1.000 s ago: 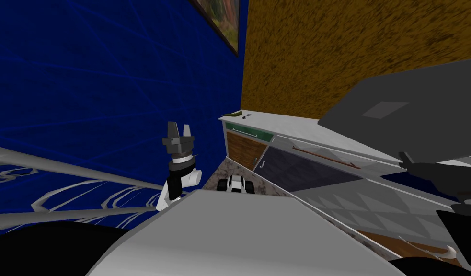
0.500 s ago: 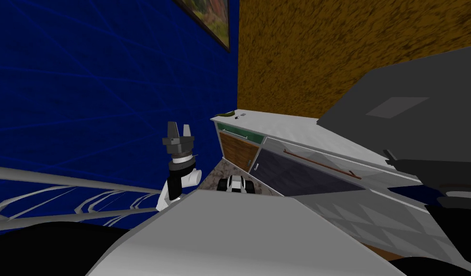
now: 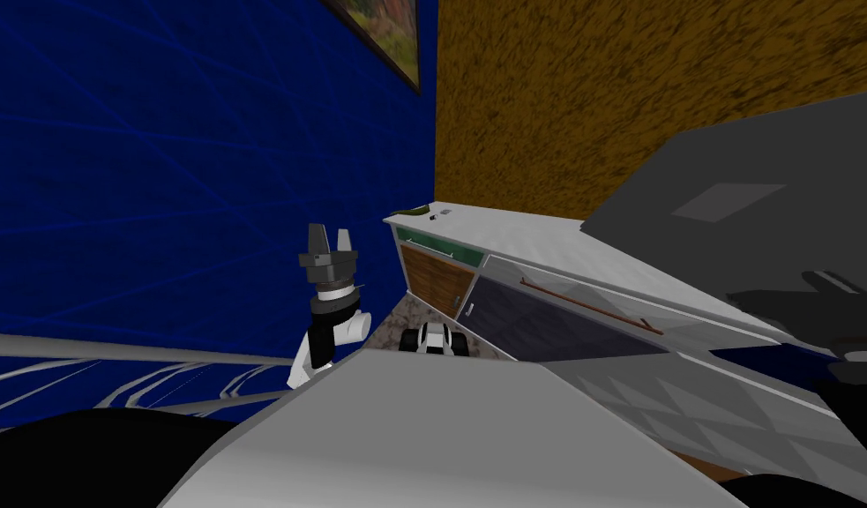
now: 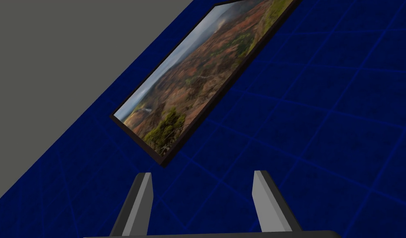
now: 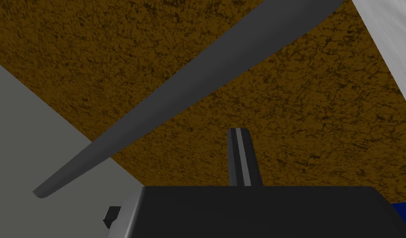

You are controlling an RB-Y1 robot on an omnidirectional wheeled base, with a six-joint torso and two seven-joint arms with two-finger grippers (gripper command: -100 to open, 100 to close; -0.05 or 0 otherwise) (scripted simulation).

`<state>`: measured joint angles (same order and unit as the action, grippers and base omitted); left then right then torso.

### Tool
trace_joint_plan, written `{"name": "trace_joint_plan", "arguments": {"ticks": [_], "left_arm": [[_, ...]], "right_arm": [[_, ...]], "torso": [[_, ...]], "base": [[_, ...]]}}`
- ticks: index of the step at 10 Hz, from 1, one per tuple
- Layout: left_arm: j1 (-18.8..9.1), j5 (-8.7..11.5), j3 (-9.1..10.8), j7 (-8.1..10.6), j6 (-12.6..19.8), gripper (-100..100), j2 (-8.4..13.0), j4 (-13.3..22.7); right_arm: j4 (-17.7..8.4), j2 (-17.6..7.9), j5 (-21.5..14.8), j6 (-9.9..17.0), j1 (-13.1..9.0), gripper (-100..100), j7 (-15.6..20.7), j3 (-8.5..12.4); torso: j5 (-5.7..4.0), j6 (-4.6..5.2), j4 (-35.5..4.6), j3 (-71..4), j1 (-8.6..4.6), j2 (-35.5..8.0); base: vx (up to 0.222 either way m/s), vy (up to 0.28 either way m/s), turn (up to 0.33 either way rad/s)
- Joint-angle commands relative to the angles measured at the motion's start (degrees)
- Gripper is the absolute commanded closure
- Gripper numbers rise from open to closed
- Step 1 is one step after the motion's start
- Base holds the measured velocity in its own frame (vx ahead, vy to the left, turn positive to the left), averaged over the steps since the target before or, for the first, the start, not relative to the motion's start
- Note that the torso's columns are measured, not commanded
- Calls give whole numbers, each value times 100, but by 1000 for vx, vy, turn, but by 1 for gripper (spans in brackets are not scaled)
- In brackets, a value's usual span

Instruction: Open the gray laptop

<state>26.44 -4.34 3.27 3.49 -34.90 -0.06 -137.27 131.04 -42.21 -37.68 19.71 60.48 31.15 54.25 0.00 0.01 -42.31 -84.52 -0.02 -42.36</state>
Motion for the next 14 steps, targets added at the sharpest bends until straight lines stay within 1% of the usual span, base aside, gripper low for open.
{"name": "trace_joint_plan", "arguments": {"ticks": [1,2,3,4,5,7,8,9,10,12,13,14], "left_arm": [[0,0,0,0,0,0,0,0],[0,0,0,0,0,0,0,0],[0,0,0,0,0,0,0,0],[0,0,0,0,0,0,0,0],[0,0,0,0,0,0,0,0],[0,0,0,0,0,0,0,0],[0,0,0,0,0,0,0,0],[0,0,0,0,0,0,0,0],[0,0,0,0,0,0,0,0],[0,0,0,0,0,0,0,0],[0,0,0,0,0,0,0,0],[0,0,0,0,0,0,0,0]], "right_arm": [[36,-191,416,120,230,100,-241,171],[59,-309,590,187,375,100,-381,278],[59,-309,717,187,375,100,-381,278],[81,-427,913,253,520,100,-521,386],[81,-427,973,253,520,100,-521,386],[125,-663,1367,387,809,100,-802,601],[125,-663,1486,387,809,100,-802,601],[148,-781,1686,453,954,100,-942,708],[148,-781,1742,453,954,100,-942,708],[192,-1017,2134,586,1243,100,-1222,923],[192,-1017,2255,586,1243,100,-1222,923],[187,-999,2167,568,1217,100,-1196,904]], "torso": [[-1,-2,2,-3,0,6],[0,-1,3,-6,1,9],[0,-1,3,-7,2,10],[0,-2,3,-5,2,9],[1,-1,3,-5,3,8],[1,-1,2,-5,2,7],[1,-1,3,-5,2,8],[-1,-2,3,-4,2,7],[0,-1,2,-6,-1,8],[-1,1,3,-7,-6,9],[-1,1,3,-8,-7,10],[-3,-3,4,-7,-7,11]], "base": [[9,-10,-31],[10,-13,-62],[7,-11,-40],[10,-10,-47],[8,-8,-22],[11,-10,-59],[9,-10,-28],[7,-9,-36],[5,-7,-24],[10,-8,-63],[12,-10,-22],[0,0,0]]}}
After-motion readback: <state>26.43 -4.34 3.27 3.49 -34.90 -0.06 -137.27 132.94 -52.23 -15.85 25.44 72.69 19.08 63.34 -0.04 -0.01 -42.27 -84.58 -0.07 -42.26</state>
